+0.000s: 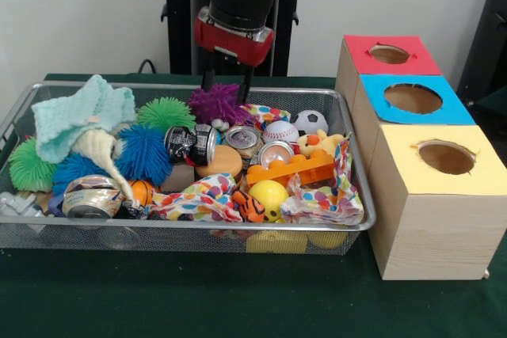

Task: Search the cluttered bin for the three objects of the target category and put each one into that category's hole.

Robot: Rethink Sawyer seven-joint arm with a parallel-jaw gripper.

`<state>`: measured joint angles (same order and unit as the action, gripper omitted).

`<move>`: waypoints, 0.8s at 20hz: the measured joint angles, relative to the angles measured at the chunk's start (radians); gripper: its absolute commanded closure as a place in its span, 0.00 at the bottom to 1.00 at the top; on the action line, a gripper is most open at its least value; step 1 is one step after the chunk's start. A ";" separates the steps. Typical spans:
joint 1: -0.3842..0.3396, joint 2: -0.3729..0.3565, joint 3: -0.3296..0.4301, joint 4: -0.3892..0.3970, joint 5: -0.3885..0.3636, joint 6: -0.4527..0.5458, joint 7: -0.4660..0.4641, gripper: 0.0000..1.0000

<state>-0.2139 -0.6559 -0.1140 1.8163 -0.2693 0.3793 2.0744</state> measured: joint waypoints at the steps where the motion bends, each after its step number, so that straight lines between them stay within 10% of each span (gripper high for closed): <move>1: 0.000 0.005 0.000 -0.004 0.000 0.000 0.000 0.00; 16: -0.024 0.119 0.045 -0.126 0.001 0.000 0.000 0.00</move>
<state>-0.2374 -0.5369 -0.0689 1.6906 -0.2685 0.3793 2.0744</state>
